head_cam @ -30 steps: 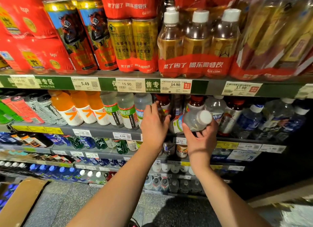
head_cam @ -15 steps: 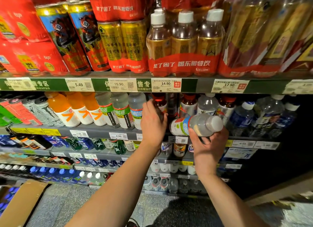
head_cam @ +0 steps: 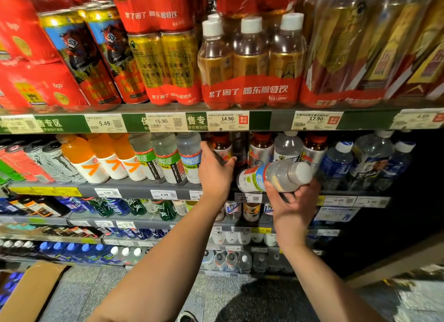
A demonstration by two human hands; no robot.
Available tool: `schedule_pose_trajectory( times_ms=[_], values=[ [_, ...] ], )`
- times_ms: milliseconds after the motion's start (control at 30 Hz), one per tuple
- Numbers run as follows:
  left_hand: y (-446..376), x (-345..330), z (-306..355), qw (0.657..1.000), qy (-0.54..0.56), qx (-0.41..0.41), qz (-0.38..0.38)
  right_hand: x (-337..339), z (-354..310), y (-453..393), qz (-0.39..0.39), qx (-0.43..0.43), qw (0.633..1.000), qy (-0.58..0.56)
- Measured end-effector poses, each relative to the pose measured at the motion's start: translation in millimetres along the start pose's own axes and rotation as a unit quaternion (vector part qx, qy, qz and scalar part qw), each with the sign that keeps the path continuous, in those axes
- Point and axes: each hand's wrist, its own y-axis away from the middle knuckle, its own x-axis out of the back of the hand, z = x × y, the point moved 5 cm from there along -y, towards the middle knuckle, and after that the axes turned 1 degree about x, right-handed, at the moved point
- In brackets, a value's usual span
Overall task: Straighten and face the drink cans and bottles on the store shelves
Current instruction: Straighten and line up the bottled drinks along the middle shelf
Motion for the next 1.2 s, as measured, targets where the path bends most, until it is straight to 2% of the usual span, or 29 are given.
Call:
schedule_pose_trajectory(
  times_ms=[267,467,600,800,967,1033,1100,1133,1200],
  values=[
    [20,12,-18,0.995,0.102,0.009,0.007,-2,-1,3,0.002,0.010,1.000,0.012],
    [38,43,-33,0.980,0.187,0.045,0.053,-21,2,2,-0.003,0.005,1.000,0.020],
    [26,70,-35,0.974,0.217,0.033,0.062,-45,8,5,0.002,-0.011,1.000,0.028],
    [14,101,-56,0.974,0.221,0.045,0.035,-92,14,-2,-0.041,0.022,0.993,0.110],
    [0,121,-78,0.971,0.236,0.045,-0.003,-125,12,-14,-0.057,0.074,0.955,0.281],
    [-5,127,-83,0.969,0.243,0.047,-0.018,-139,15,-21,-0.079,0.105,0.918,0.374],
    [-9,132,-84,0.965,0.256,0.047,-0.038,-150,25,-25,-0.115,0.084,0.869,0.474],
    [-11,134,-85,0.960,0.270,0.048,-0.048,-153,29,-24,-0.114,0.075,0.860,0.491],
    [-15,135,-90,0.956,0.285,0.047,-0.059,-154,32,-17,-0.094,0.080,0.890,0.439]
  ],
)
